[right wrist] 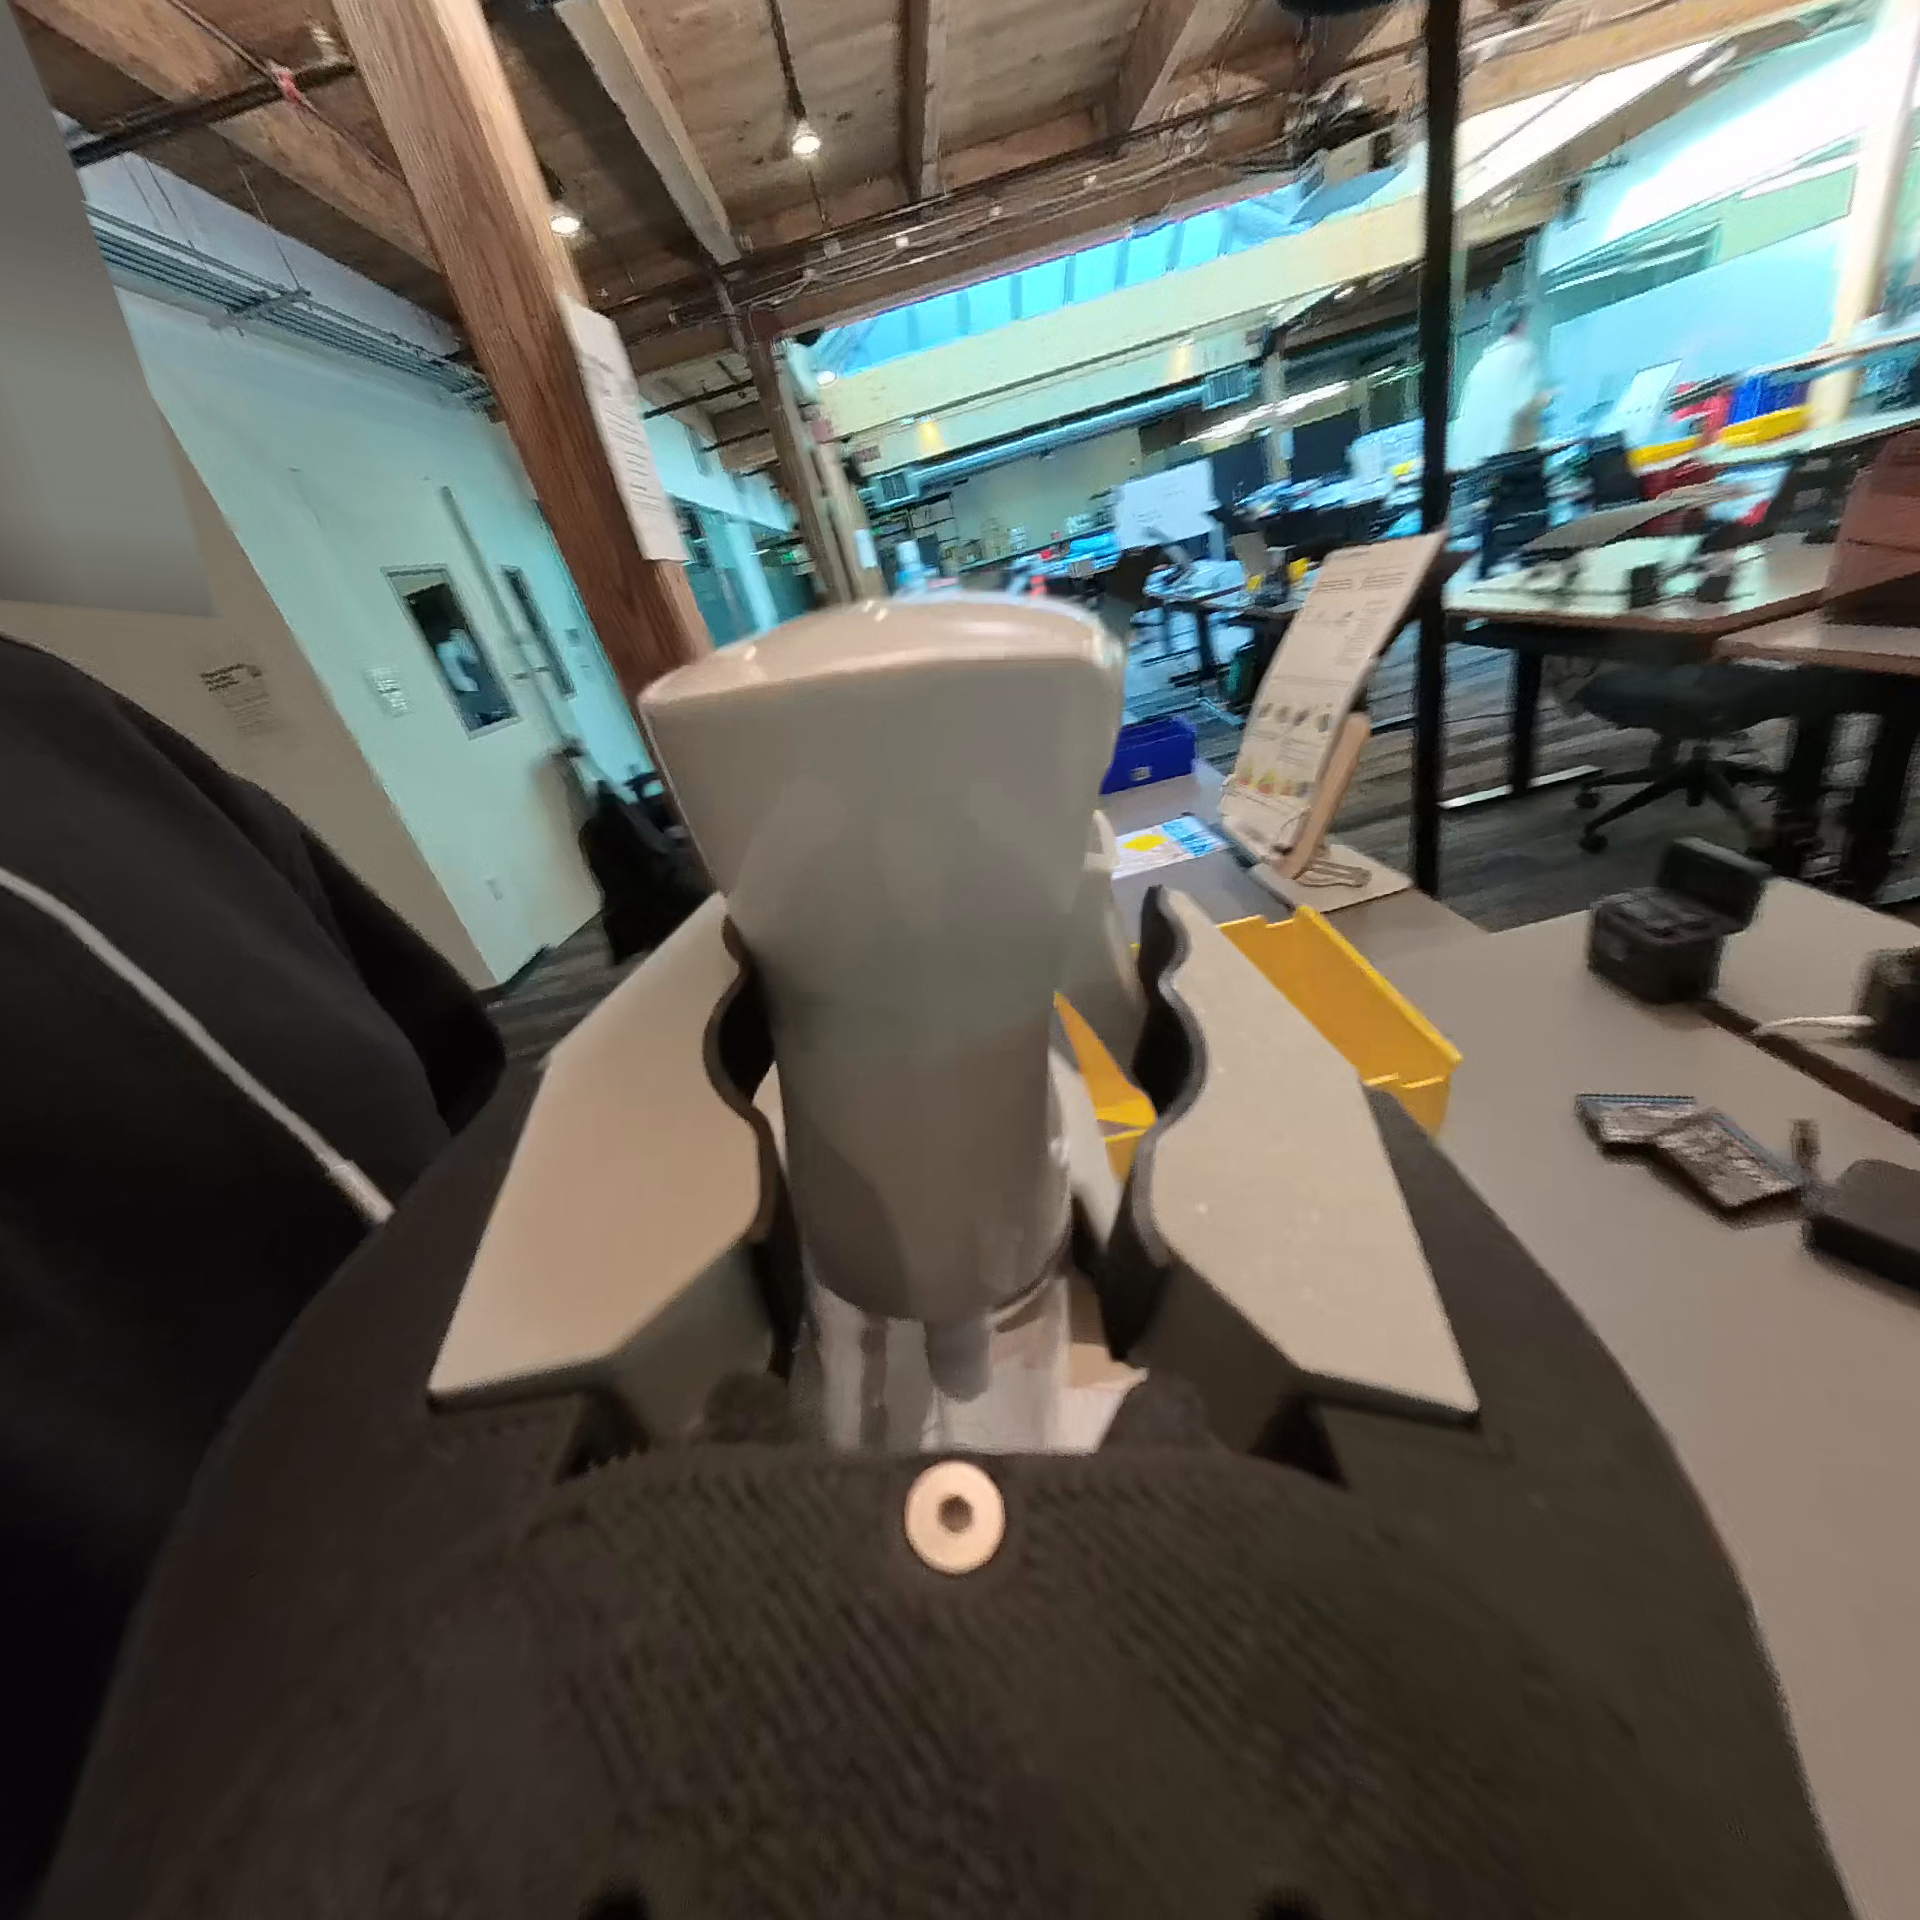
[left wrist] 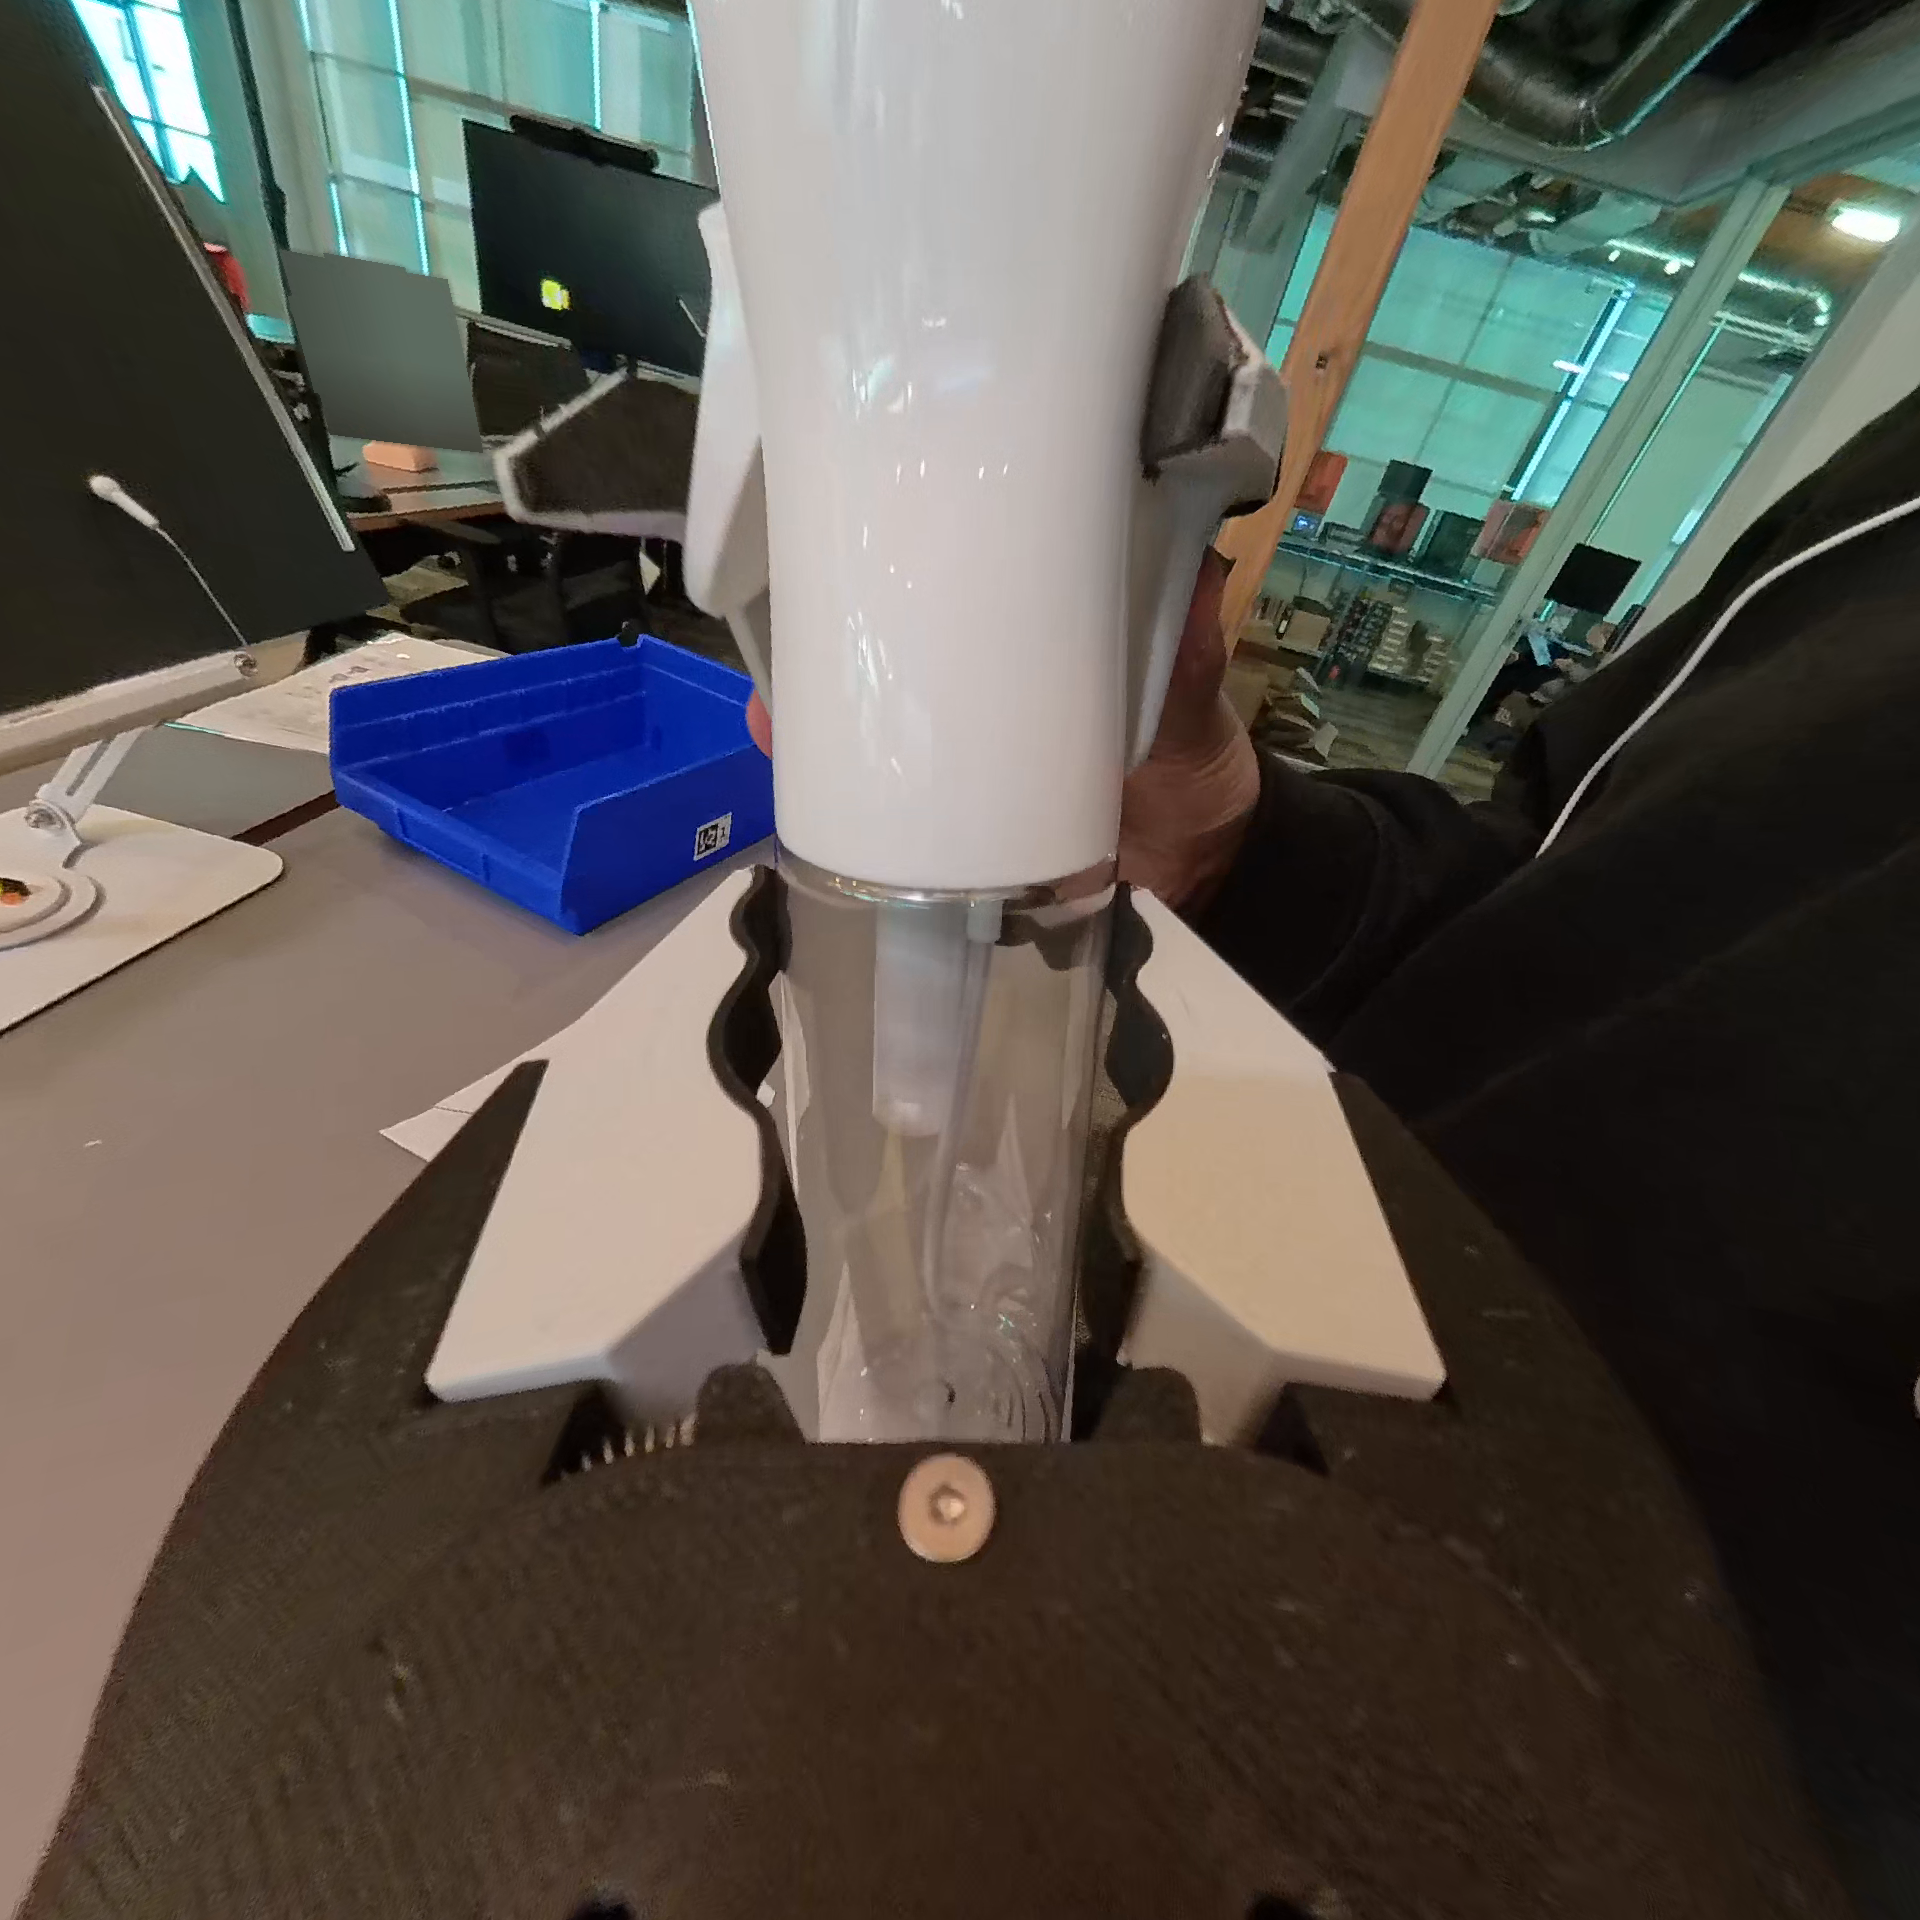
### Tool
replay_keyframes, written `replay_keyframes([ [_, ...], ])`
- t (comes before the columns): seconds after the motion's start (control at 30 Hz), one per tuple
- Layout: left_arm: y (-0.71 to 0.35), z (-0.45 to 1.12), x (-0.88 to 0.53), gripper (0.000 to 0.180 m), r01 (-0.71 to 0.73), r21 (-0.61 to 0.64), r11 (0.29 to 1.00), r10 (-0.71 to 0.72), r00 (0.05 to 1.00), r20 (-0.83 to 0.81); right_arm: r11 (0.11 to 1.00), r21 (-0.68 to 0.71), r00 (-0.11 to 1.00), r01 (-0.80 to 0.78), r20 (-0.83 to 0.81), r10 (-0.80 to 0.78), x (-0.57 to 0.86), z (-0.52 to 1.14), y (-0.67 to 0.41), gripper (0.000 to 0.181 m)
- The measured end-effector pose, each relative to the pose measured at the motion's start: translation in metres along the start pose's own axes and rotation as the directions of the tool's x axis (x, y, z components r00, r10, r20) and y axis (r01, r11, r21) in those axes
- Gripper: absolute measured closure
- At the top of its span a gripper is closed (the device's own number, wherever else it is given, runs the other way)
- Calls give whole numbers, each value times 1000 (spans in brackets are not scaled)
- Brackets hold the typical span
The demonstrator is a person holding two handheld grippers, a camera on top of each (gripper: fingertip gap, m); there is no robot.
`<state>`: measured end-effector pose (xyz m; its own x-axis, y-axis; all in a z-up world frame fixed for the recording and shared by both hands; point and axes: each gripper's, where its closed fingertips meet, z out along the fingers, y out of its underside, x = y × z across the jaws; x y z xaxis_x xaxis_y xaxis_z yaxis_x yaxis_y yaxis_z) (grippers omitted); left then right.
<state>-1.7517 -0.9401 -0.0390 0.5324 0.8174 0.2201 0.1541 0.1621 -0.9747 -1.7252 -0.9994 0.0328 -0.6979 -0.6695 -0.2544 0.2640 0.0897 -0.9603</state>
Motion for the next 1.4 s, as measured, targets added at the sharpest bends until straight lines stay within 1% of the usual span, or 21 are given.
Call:
replay_keyframes([
  [0.13,-3,3,5,120,45,36,998,-43,997,-60,991,92,989,97,-122,-86,6,-5,-17,99],
  [0.23,1,9,8,120,-4,-2,1000,4,999,-53,992,110,995,65,-87,-55,-1,-5,-18,78],
  [0.33,-5,14,14,119,6,24,1000,-4,995,-98,981,193,998,16,-64,-3,-2,-12,-27,75],
  [0.47,-26,7,15,120,139,138,981,-108,972,-211,958,286,987,7,-153,38,16,-43,-45,67],
  [0.57,-41,-7,10,120,283,239,929,-202,927,-315,864,495,986,-94,-74,150,18,-84,-73,59],
  [0.63,-39,-8,4,120,291,241,926,-214,930,-300,811,567,980,-144,-28,195,20,-105,-80,82],
  [0.67,-34,-5,3,120,263,222,939,-200,942,-270,845,526,980,-93,-100,171,24,-104,-72,90],
  [0.7,-32,-3,2,120,253,210,945,-195,946,-259,910,415,965,12,-244,99,31,-98,-58,97],
  [0.73,-31,-3,2,120,267,210,940,-206,940,-272,957,249,916,146,-400,-36,37,-93,-41,95],
  [0.77,-32,-2,1,120,285,214,934,-221,934,-279,960,104,844,260,-507,-174,40,-91,-32,94],
  [0.8,-30,-2,-2,120,289,214,933,-228,935,-271,935,43,770,351,-582,-263,39,-93,-33,94],
  [0.87,-25,0,-8,120,281,204,938,-230,942,-243,853,81,648,516,-688,-327,24,-103,-49,102],
  [0.93,-22,1,-10,120,293,200,935,-241,938,-248,786,8,558,618,-709,-431,15,-103,-46,103],
  [0.97,-21,2,-11,120,303,201,932,-248,934,-256,784,-39,528,620,-718,-454,19,-101,-40,97],
  [1.0,-21,3,-12,120,310,202,929,-253,931,-264,804,-47,542,593,-715,-442,22,-99,-35,97],
  [1.1,-20,5,-9,121,329,193,925,-260,914,-313,913,84,743,399,-613,-269,19,-87,-27,102],
  [1.13,-21,5,-7,120,341,193,920,-263,903,-340,942,85,796,326,-562,-225,19,-82,-24,102],
  [1.23,-23,3,-3,120,374,190,908,-275,872,-406,990,57,896,126,-435,-89,21,-68,-9,80],
  [1.27,-21,4,-2,121,372,176,911,-275,868,-413,997,44,920,70,-388,-48,19,-62,-5,81],
  [1.33,-15,8,0,121,359,139,923,-278,871,-406,999,4,937,33,-347,-29,18,-55,2,78],
  [1.4,-10,11,1,120,346,100,933,-282,874,-397,996,-49,922,77,-377,-90,24,-52,6,71],
])
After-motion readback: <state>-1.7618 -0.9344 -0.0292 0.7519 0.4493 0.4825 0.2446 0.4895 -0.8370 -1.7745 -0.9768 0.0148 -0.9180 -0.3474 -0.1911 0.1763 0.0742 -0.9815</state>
